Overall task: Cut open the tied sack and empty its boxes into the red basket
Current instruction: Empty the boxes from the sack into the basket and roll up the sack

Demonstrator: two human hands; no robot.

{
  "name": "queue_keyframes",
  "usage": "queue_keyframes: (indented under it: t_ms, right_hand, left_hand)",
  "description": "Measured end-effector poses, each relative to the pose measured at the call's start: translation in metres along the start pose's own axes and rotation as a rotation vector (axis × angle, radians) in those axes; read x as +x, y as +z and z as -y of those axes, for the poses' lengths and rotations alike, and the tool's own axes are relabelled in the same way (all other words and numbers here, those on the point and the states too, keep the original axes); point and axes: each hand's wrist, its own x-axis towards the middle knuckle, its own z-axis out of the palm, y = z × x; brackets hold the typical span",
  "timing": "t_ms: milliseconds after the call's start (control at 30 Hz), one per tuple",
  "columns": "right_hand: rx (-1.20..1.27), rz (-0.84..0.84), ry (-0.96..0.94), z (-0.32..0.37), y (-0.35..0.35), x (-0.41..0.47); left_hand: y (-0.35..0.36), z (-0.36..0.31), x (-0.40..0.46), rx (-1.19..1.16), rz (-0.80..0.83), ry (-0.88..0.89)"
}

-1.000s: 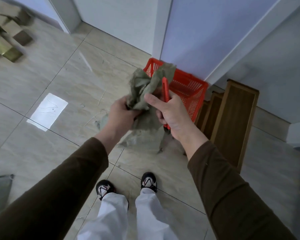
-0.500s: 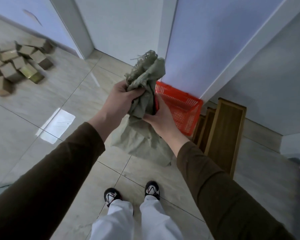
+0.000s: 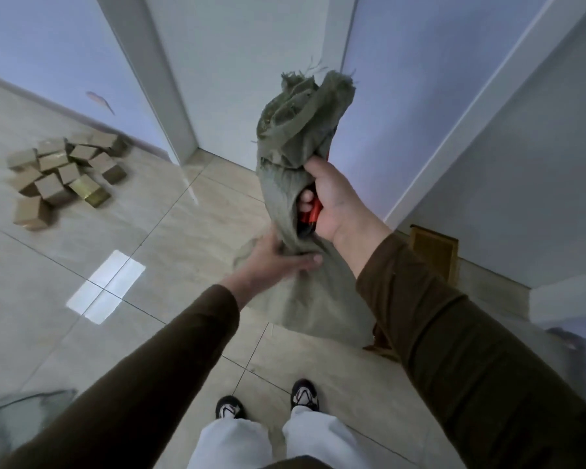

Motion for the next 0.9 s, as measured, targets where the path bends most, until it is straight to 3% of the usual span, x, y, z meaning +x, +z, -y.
queue_keyframes:
  t_ms: [100, 167, 267, 333, 433, 567, 700, 800, 900]
  right_hand:
    - [0.027, 0.053, -0.046, 0.026, 0.013, -0.010]
    - [-0.188, -0.043, -0.109, 0.043, -0.003, -0.017]
    - [-0.493, -0.191, -0.252, 0.033, -0.047, -0.035]
    - [-0.622, -0.128, -0.292, 0.005, -0.064, -0.051]
    - [-0.623, -0.051, -0.287, -0.038, -0.066, -0.065]
    - [-0.556, -0.177, -0.339, -0.047, -0.051, -0.056]
    - [-0.241, -0.288, -0.270, -0.031, -0.047, -0.049]
    - [-0.061, -0.301, -0.122, -0.016, -0.046, -0.045]
    - [0.034, -0.257, 0.061, -0.009, -0.040, -0.034]
  left_hand:
    - [0.006, -0.021, 0.017, -0.234, -0.212, 0.006]
    - [-0.001, -0.031, 0.024, -0.333, -0.231, -0.059]
    - [-0.015, -0.047, 0.020, -0.406, -0.163, -0.106]
    - [-0.019, -0.066, 0.017, -0.453, -0.118, -0.135]
    - [-0.013, -0.095, 0.009, -0.473, -0.056, -0.170]
    - [-0.014, -0.116, 0.002, -0.480, 0.041, -0.122]
    - [-0.038, -0.109, -0.004, -0.181, 0.155, 0.051]
    - [-0.045, -0.071, -0.014, 0.005, 0.242, 0.008]
    - [-0.022, -0.043, -0.016, 0.480, 0.223, 0.006]
